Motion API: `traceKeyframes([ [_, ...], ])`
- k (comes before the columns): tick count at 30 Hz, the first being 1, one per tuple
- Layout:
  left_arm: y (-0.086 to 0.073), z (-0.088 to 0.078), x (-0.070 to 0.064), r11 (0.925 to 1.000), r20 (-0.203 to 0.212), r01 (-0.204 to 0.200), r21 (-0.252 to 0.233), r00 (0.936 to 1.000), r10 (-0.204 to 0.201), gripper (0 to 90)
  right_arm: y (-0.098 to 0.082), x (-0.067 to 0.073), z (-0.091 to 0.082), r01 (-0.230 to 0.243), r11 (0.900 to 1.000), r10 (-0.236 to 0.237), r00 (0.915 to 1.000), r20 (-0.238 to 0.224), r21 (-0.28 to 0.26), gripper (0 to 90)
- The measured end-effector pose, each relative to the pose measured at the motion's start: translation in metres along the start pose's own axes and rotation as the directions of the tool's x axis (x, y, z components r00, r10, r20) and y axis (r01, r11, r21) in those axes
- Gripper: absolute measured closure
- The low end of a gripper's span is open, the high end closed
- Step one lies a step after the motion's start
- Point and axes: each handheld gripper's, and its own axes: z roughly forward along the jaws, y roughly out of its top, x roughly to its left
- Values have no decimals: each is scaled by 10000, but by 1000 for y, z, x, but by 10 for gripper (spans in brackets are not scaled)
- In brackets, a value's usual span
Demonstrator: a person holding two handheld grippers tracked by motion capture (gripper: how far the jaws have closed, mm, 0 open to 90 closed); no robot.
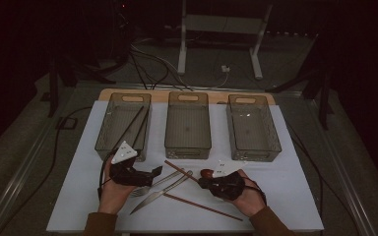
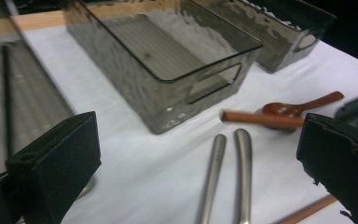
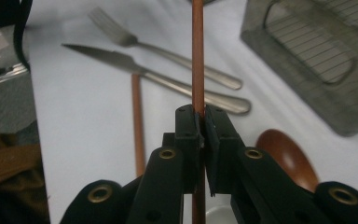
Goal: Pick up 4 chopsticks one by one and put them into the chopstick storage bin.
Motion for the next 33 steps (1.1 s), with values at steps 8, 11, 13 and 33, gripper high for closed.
traceKeyframes([
  [8,7,14,-16,9999,478,125,81,9988,-128,8,10,-7,-10,-268,9981,297,9982,519,-560,855],
  [11,10,18,-22,9997,675,228,72,9975,-232,8,12,-9,-14,-291,9966,340,9974,638,-770,855],
  [13,13,21,-25,9995,842,321,45,9959,-323,8,13,-9,-15,-312,9957,370,9971,661,-868,855],
  [33,22,42,-43,9782,2833,2001,-555,9426,-1767,566,25,3,-12,37,9871,82,9972,738,-1598,855],
])
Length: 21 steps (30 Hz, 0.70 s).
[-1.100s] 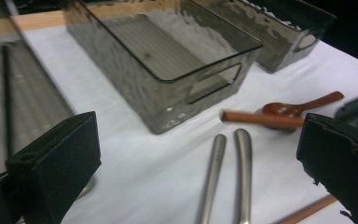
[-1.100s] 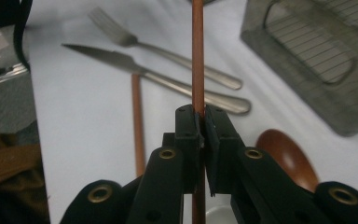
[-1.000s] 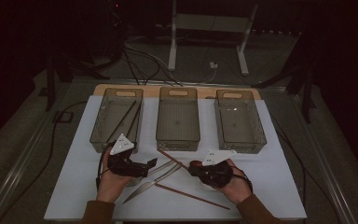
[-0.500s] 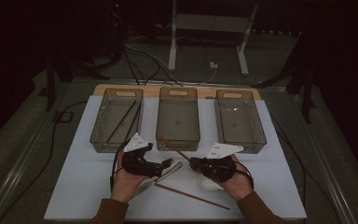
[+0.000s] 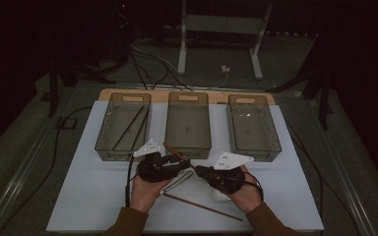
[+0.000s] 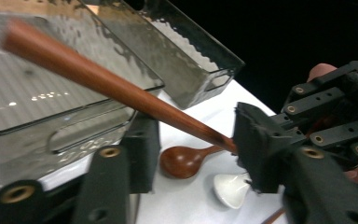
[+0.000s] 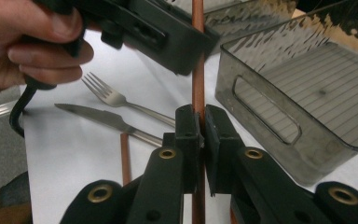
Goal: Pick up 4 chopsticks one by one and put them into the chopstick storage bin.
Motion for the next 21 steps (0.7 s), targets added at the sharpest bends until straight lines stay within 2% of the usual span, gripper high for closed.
traceKeyframes([
  [9,1,-1,-3,9986,812,368,-379,9961,-337,811,-4,3,5,51,9999,-51,10000,40,89,855],
  [13,2,-3,0,9937,1255,943,-599,9883,-862,853,-2,3,5,-71,9999,71,10000,-20,-103,854],
  [17,3,-5,2,9908,1439,1223,-579,9831,-1129,858,1,0,5,-152,9999,150,9995,-278,-73,841],
  [18,4,-7,3,9895,1483,1306,-616,9816,-1203,859,1,0,4,-243,9997,241,9992,-304,-88,822],
  [21,6,-13,6,9863,1478,1491,-709,9794,-1374,860,-1,-1,3,-262,9997,260,9988,-416,-31,671],
])
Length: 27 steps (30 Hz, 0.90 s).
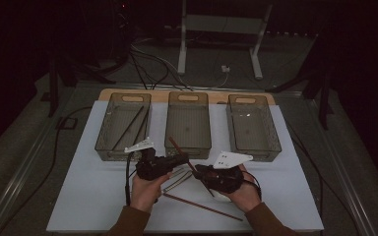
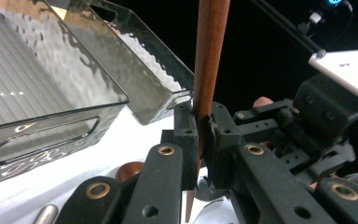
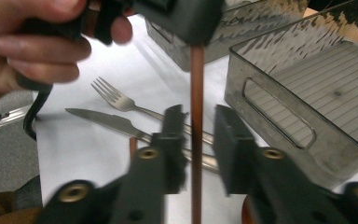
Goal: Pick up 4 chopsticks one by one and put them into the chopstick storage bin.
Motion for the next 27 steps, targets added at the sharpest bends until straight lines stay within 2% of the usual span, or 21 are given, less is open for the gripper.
traceKeyframes([
  [2,2,-5,1,9999,68,68,-84,10000,-67,860,-1,-1,-1,-21,10000,21,10000,4,62,544],
  [5,5,-12,3,9998,-32,61,-168,10000,-62,860,-3,-5,-3,-389,9992,387,9991,185,124,386],
  [11,11,-27,5,9993,-305,26,-382,9995,-38,860,-5,-12,-8,-766,9971,762,9942,759,19,198],
  [18,19,-39,7,9987,-645,-107,-498,9979,74,860,-10,-20,-11,-1227,9924,1202,9851,1231,127,107],
  [22,24,-45,8,9983,-802,-166,-553,9967,121,860,-13,-24,-13,-1288,9915,1253,9829,1349,176,80],
  [27,31,-52,8,9981,-1193,-386,-481,9923,327,860,-17,-28,-16,-1391,9900,1340,9797,1489,244,39],
])
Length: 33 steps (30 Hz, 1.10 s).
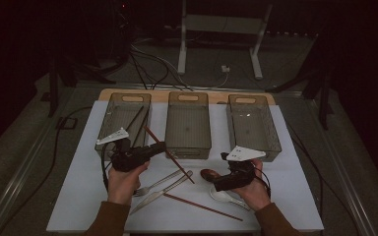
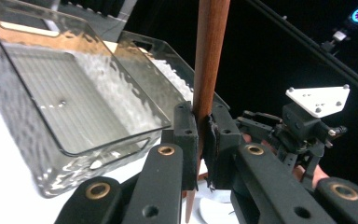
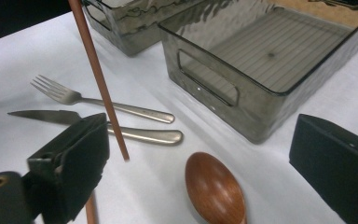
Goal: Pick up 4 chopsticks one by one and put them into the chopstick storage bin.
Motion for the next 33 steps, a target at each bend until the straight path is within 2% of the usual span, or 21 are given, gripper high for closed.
traceKeyframes([
  [5,8,-8,3,9998,-460,-203,39,9987,205,860,-4,-5,-3,-203,9998,202,9997,159,47,21],
  [11,17,-18,8,9998,-944,-132,116,9954,143,860,-7,-9,-9,-337,9994,337,9989,325,-20,19],
  [14,21,-22,11,9997,-1096,-96,229,9939,121,860,-9,-11,-11,-271,9996,271,9985,481,-6,19],
  [18,28,-27,13,9994,-1274,-44,337,9918,87,859,-12,-14,-15,-433,9990,436,9973,584,-79,19],
  [20,32,-30,14,9993,-1431,-116,361,9896,167,860,-13,-15,-18,-482,9988,488,9965,675,-106,19],
  [24,39,-38,19,9996,-1697,-15,289,9855,64,859,-18,-19,-25,-653,9976,670,9941,859,-220,19],
  [31,52,-50,25,9994,-2326,-158,323,9723,229,859,-28,-28,-38,-951,9945,1000,9864,1307,-431,19],
  [33,53,-52,27,9994,-2416,-119,331,9702,195,859,-32,-32,-41,-1164,9921,1217,9836,1335,-468,19],
])
